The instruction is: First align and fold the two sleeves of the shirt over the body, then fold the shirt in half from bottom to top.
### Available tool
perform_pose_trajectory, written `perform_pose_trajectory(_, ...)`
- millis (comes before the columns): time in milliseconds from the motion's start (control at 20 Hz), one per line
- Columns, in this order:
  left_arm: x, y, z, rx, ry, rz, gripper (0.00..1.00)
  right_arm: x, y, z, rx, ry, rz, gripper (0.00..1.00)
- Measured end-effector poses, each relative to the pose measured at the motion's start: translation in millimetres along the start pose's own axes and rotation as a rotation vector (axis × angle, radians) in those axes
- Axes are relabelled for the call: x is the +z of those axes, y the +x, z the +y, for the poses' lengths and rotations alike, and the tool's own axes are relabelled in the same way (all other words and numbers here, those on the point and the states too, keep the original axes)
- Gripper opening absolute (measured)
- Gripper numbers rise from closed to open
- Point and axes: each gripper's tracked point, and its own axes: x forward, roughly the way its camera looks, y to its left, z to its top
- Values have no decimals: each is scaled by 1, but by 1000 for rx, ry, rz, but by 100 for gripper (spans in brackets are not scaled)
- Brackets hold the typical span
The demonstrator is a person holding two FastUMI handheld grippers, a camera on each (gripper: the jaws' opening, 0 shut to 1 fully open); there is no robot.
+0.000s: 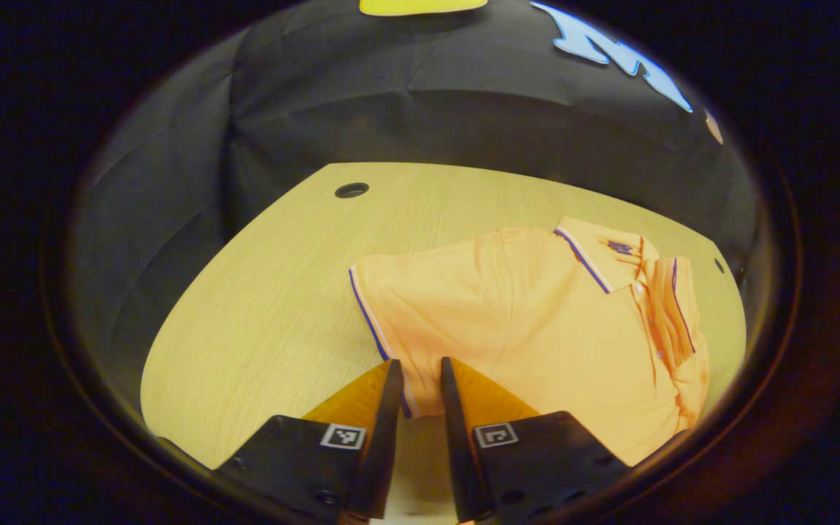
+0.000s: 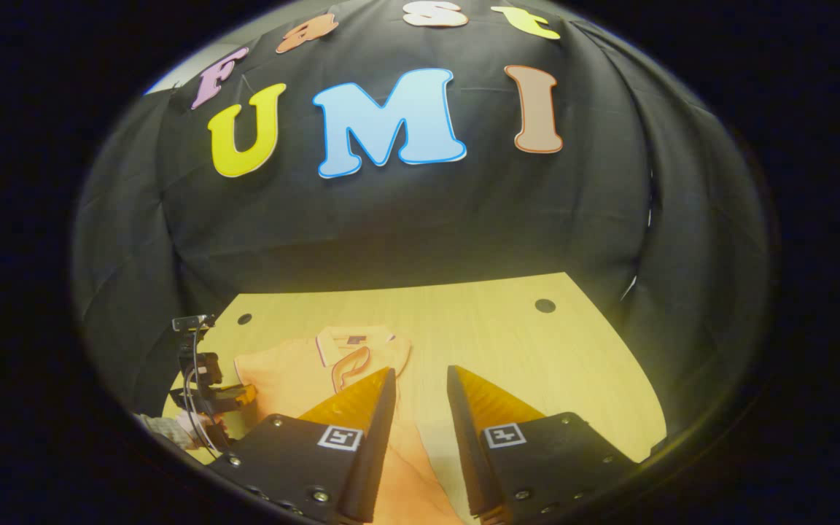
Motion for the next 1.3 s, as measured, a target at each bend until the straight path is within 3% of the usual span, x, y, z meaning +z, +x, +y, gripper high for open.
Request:
perform_pose_trajectory(50, 0, 0, -1, -8, 3, -2, 31, -1, -1, -1, -1, -4, 2, 46)
perform_pose_trajectory(100, 2, 0, -1, -9, 0, -2, 31, -3, -2, -1, -1, -8, 1, 46)
perform_pose_trajectory(150, 4, -1, -1, -9, 7, -4, 15, -3, -3, -2, -4, -11, 2, 46)
perform_pose_trajectory(250, 2, -1, -1, 6, 40, 11, 10, -5, -6, -4, -8, -6, -1, 46)
perform_pose_trajectory(400, 6, -2, -3, 37, 87, 19, 10, -8, -8, -8, -18, 9, -4, 46)
perform_pose_trajectory(600, 37, -16, -20, 32, 178, -64, 10, -17, -15, -15, -33, 33, 1, 46)
perform_pose_trajectory(950, 77, -46, -115, -97, 434, -212, 10, -28, -21, -26, -52, 88, 5, 46)
perform_pose_trajectory(1100, 67, -58, -169, -183, 561, -247, 10, -33, -23, -32, -64, 101, 0, 46)
perform_pose_trajectory(1300, 37, -67, -212, -259, 637, -224, 10, -43, -30, -47, -90, 127, 2, 46)
